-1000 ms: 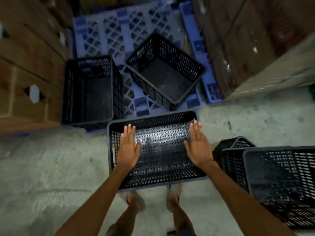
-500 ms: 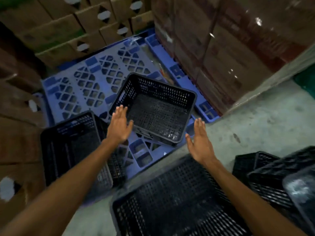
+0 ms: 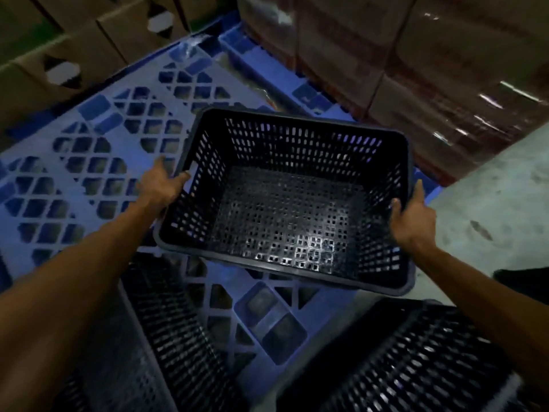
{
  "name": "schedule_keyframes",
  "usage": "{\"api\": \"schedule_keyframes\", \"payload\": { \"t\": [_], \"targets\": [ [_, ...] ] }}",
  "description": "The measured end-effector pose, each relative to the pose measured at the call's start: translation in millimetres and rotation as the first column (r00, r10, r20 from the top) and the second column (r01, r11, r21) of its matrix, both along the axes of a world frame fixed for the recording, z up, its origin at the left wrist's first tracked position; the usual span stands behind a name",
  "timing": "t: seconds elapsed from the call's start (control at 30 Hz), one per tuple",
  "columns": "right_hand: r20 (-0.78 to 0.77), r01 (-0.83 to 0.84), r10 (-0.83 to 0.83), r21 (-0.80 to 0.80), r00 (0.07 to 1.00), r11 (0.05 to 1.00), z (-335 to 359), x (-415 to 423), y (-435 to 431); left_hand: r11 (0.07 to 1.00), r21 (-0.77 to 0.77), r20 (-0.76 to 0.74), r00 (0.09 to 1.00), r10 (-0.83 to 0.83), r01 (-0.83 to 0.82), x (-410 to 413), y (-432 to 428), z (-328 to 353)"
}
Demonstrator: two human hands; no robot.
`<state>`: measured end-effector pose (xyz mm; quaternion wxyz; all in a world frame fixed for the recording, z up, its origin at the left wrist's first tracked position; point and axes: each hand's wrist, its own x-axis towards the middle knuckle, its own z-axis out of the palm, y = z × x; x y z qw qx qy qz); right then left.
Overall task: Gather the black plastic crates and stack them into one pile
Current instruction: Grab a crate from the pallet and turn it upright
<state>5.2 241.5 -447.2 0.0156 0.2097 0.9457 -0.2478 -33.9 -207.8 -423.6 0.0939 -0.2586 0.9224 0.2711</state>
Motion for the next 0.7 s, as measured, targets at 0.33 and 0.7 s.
{"api": "schedule_keyframes", "payload": {
  "t": [0.33, 0.7],
  "targets": [
    [-0.159, 0.023, -0.024, -0.011, 0.987, 1.000, 35.2, -15.3, -1.5, 0.994, 0.011, -0.189, 0.976, 0.105, -0.105, 29.1, 23.2, 20.4],
    [-0.254, -0.139, 0.131, -0.017, 0.958, 0.990, 333.3, -16.4, 37.9, 0.979, 0.026, -0.380, 0.904, 0.196, -0.201, 101.1, 57.8, 314.1]
  ]
}}
